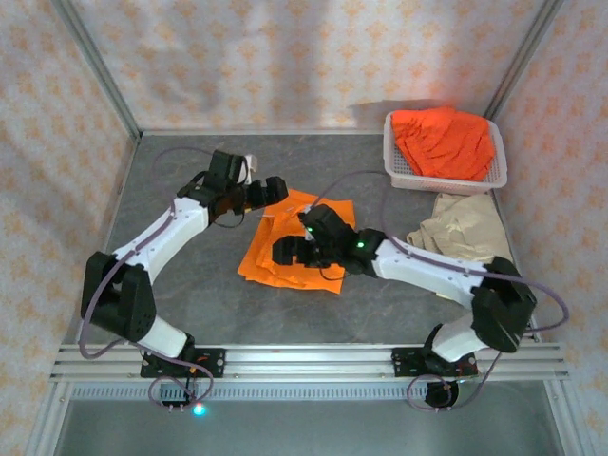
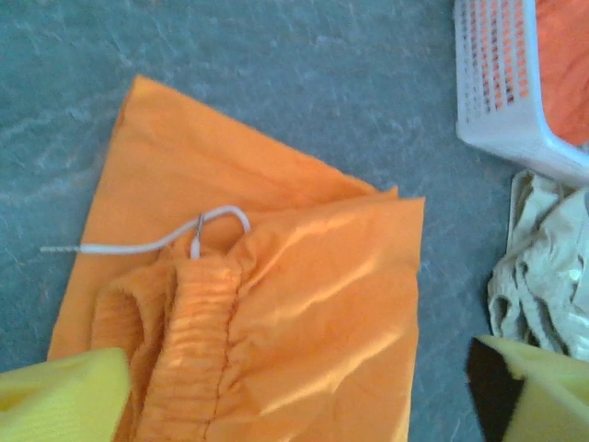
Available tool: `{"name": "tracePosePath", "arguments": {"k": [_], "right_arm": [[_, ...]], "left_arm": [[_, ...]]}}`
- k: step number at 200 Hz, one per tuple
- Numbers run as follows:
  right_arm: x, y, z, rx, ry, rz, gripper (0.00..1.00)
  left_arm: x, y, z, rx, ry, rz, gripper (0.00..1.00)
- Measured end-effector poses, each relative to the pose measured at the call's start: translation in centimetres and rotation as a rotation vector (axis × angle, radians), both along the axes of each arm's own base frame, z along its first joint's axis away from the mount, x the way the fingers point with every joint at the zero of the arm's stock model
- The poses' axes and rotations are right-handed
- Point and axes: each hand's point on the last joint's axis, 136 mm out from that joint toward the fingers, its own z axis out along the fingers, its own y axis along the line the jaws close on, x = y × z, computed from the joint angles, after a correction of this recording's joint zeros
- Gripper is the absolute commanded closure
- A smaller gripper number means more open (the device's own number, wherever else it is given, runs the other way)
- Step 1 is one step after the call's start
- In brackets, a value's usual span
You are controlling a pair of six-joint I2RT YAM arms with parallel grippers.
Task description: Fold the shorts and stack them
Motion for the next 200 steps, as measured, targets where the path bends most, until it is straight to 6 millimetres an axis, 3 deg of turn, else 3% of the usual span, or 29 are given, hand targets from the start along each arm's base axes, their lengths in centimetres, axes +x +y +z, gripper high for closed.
{"name": "tracePosePath", "arguments": {"k": [15,19,31,41,72,89,112,153,200], "right_arm": [[0.3,-2.3,-0.9,-0.036,-0.002,-0.039,0.17],[0.4,-2.8,-1.2,-0.045,0.002,-0.051,0.12],[1.1,-4.7,-2.3,-0.074,0.016,-0.091,0.10],[1.7,-6.2,-3.2,-0.100,0.033,-0.131,0.03],[3.1,-9.0,-4.7,-0.140,0.056,-0.198,0.01],[3.7,-10.2,-5.3,-0.139,0.074,-0.229,0.01],[4.2,-11.8,-6.1,-0.136,0.108,-0.263,0.00],[5.0,-13.1,-6.4,-0.100,0.140,-0.259,0.00],[5.7,-14.1,-8.8,-0.075,0.238,-0.228,0.00]], "left_arm": [[-1.3,-0.2,-1.3,-0.039,0.045,0.008,0.00],[-1.5,-0.3,-1.7,-0.047,0.057,0.011,0.00],[-2.4,-0.8,-2.6,-0.067,0.088,0.011,0.00],[-3.2,-1.8,-3.0,-0.080,0.109,-0.004,0.00],[-4.7,-5.6,-2.4,-0.127,0.106,-0.079,0.00],[-5.0,-6.6,-2.4,-0.148,0.099,-0.094,0.00],[-5.0,-6.6,-4.2,-0.141,0.121,-0.086,0.00],[-5.8,-5.6,-11.0,-0.053,0.254,-0.059,0.00],[-5.6,-5.2,-11.4,-0.021,0.233,-0.060,0.00]]}}
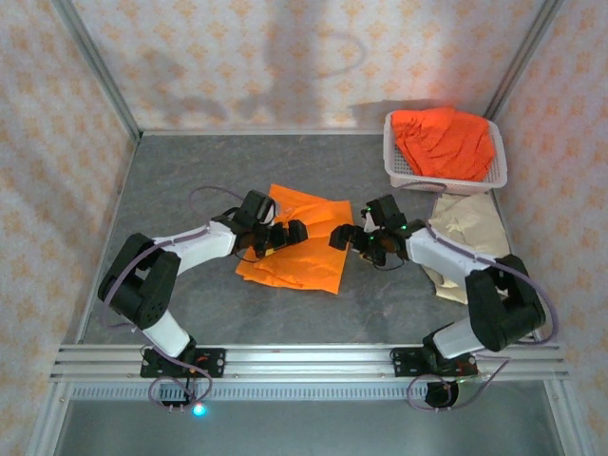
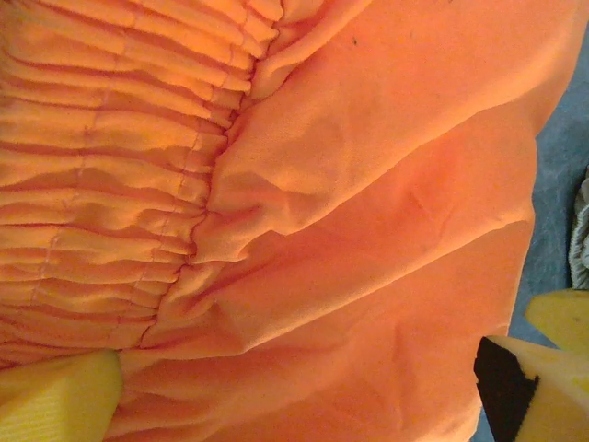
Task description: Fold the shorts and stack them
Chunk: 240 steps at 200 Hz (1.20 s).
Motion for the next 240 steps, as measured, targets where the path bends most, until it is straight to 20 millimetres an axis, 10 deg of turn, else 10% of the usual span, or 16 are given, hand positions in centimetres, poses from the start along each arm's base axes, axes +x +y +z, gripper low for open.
{"name": "tracePosePath", "arguments": {"k": [240], "right_arm": [[4.4,3.9,-1.6,0.347,0.020,-0.061,0.18]], "left_arm": [[0.0,0.0,-0.2,-0.010,-0.021,0.000,0.00]]}}
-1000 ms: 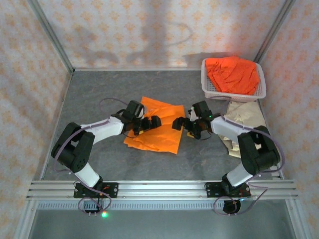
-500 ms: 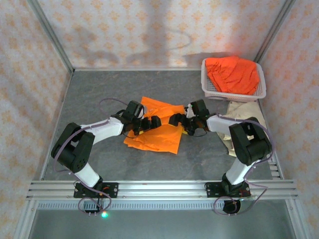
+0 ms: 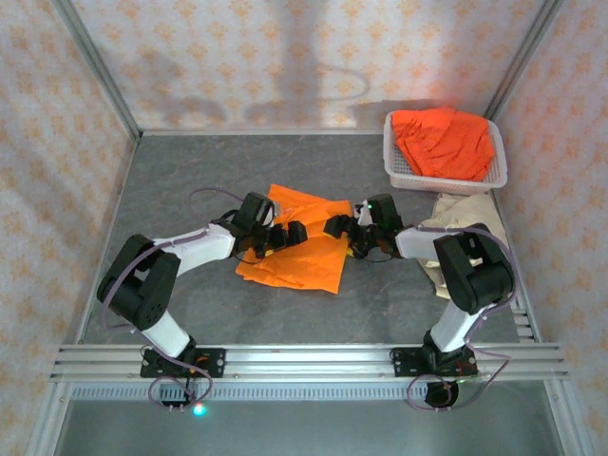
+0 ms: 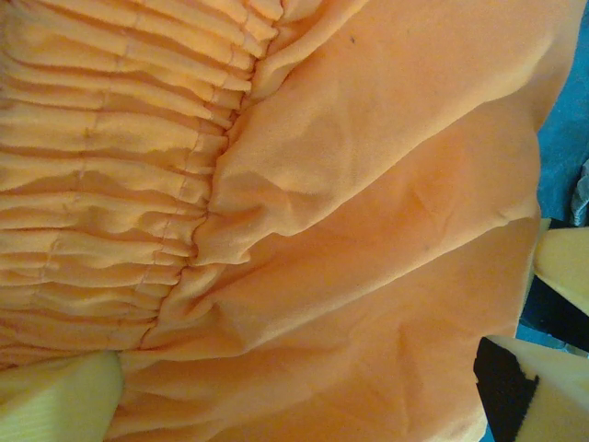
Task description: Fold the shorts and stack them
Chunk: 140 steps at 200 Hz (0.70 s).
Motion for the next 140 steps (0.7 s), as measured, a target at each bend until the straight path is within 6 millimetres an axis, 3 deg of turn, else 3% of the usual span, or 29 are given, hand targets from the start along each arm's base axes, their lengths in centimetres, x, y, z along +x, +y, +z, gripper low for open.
{"name": "tracePosePath", "arguments": {"k": [64,112,140], "right_arm": [[0.1,0.8,0.7,0.074,-0.021,-0.001,0.20],[0.2,0.9,-0.5,0.069,0.001,-0.004,0.46],[0.0,0.8,-1.5,0.055,0.025,-0.005,0.70]], "left_arm": [[0.0,0.0,0.0,-0.001,-0.001,0.001,0.00],[0.0,0.0,0.0,-0.002,-0.003,0.000,0.00],[0.0,0.0,0.1,-0.002,-0.006,0.002,0.00]]}}
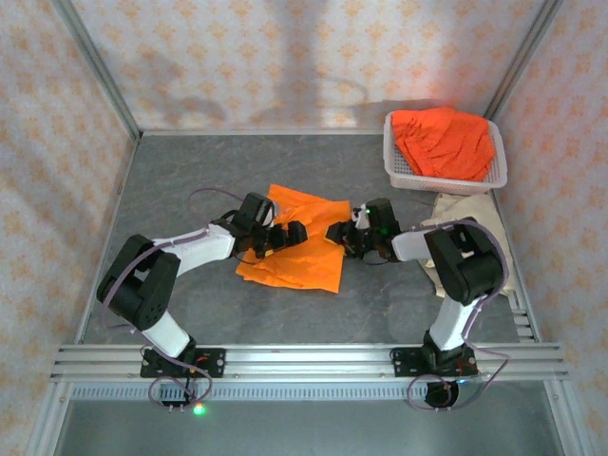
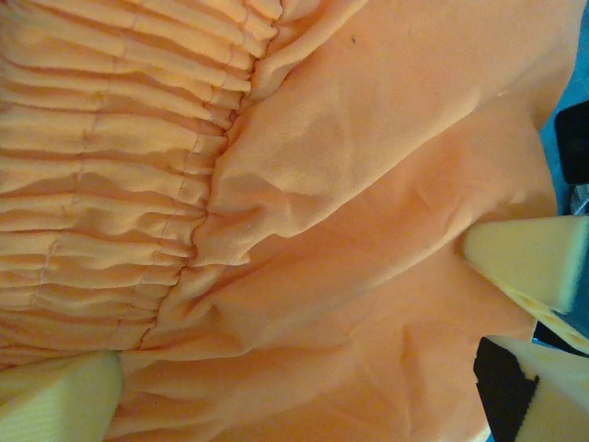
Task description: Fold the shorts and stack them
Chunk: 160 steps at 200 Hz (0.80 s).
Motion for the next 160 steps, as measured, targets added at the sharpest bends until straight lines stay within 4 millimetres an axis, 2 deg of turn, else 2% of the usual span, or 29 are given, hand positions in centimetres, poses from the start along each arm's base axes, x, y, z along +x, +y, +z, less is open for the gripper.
{"name": "tracePosePath", "arguments": {"k": [24,44,76,96,160], "right_arm": [[-0.3,-0.2,-0.8,-0.038,0.012,0.011,0.89],[-0.3,-0.3,-1.2,-0.088,0.016,0.026,1.00],[-0.1,-0.9,-1.2,-0.200,-0.004,0.070,1.00],[-0.3,-1.8,-0.5,-0.287,-0.029,0.096,1.00],[-0.6,-6.8,4.6,-0.653,-0.143,0.217,1.00]], "left_arm": [[-0.1,0.4,0.6,0.005,-0.022,0.011,0.00],[-0.1,0.9,1.7,0.011,-0.060,0.028,0.00],[0.1,1.7,4.7,0.003,-0.154,0.061,0.00],[-0.4,2.3,6.0,-0.003,-0.202,0.077,0.00],[-1.4,3.4,9.1,-0.030,-0.331,0.088,0.00]]}}
